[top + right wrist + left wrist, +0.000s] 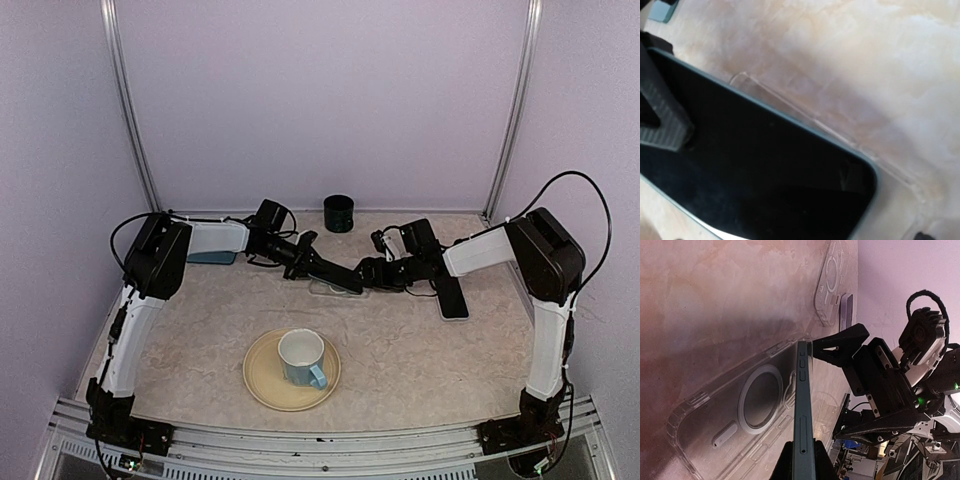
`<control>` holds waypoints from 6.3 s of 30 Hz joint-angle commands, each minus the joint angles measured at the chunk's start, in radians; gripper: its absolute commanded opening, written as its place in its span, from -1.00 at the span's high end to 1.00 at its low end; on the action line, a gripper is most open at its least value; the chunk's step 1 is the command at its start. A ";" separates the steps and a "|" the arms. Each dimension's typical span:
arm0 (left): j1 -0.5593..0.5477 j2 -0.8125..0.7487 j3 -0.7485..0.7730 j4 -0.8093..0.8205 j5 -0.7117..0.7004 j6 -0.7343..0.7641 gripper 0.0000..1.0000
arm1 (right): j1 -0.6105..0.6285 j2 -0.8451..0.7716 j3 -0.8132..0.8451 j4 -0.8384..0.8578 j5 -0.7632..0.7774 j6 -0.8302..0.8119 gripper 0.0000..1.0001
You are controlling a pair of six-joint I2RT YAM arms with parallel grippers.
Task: Put the phone into the phone case
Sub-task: Install the phone on the phone case, then pick up the phone with the phone case at the center of the board.
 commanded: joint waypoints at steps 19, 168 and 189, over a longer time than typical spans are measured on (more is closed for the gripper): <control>-0.012 0.036 -0.013 0.053 0.012 -0.018 1.00 | 0.031 0.030 0.025 0.004 -0.038 0.007 -0.99; 0.004 -0.049 -0.434 0.747 0.023 -0.434 1.00 | 0.054 0.005 0.073 -0.114 -0.112 -0.015 -0.99; 0.007 -0.146 -0.479 0.940 0.075 -0.518 1.00 | -0.045 -0.024 0.024 -0.081 -0.186 0.028 -0.99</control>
